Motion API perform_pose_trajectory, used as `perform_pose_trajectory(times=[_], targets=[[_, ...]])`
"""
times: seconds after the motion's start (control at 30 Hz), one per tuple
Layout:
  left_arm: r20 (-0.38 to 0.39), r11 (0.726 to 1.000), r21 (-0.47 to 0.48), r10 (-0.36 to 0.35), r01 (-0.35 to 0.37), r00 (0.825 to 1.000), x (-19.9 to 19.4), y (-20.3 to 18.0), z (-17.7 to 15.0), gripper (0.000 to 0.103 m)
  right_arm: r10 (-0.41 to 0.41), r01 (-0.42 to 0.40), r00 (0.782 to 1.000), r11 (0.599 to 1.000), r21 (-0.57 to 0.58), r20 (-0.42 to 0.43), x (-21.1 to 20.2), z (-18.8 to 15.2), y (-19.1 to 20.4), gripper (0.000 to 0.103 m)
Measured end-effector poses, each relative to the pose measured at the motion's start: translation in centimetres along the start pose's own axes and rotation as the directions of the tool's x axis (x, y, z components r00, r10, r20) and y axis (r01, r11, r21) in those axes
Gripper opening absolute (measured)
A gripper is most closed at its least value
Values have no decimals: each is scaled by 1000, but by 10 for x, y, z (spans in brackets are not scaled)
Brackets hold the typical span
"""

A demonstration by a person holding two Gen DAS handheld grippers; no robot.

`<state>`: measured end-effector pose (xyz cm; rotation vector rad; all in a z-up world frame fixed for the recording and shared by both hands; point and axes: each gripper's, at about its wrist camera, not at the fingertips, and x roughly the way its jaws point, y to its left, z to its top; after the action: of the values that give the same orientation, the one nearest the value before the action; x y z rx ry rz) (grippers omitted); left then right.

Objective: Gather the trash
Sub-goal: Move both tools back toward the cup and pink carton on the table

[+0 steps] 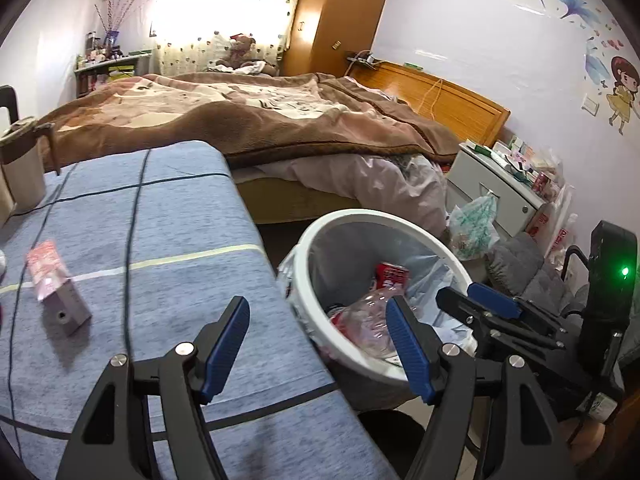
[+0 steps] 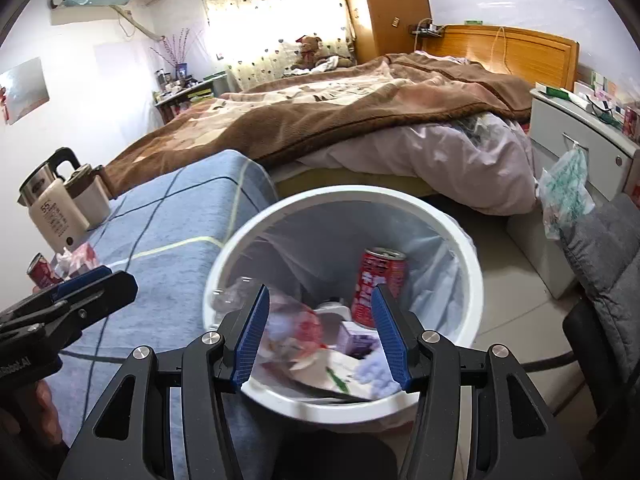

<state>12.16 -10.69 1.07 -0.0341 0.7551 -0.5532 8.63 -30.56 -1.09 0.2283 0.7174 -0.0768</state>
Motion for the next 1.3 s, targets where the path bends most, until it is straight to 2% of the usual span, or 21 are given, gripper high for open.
perform_pose_trajectory(times=[0.33, 0.77, 1.0, 1.3], targets=[[28, 996, -48, 80, -79, 996, -26, 36, -11, 72, 71, -71, 997, 996, -50, 9, 1, 0, 41, 54], [46, 982, -123, 149, -142, 988, -53, 78, -28, 73, 133, -133, 991, 985, -112, -12, 6, -2, 86, 54], [46, 959, -195, 219, -206, 975, -73, 120, -45, 73, 183, -186, 983, 967, -171, -35, 15, -4, 122, 54], [43, 912, -293, 314, -289, 948, -103, 176, -63, 73, 248, -260, 965, 941, -214, -84, 33, -4, 168, 54]])
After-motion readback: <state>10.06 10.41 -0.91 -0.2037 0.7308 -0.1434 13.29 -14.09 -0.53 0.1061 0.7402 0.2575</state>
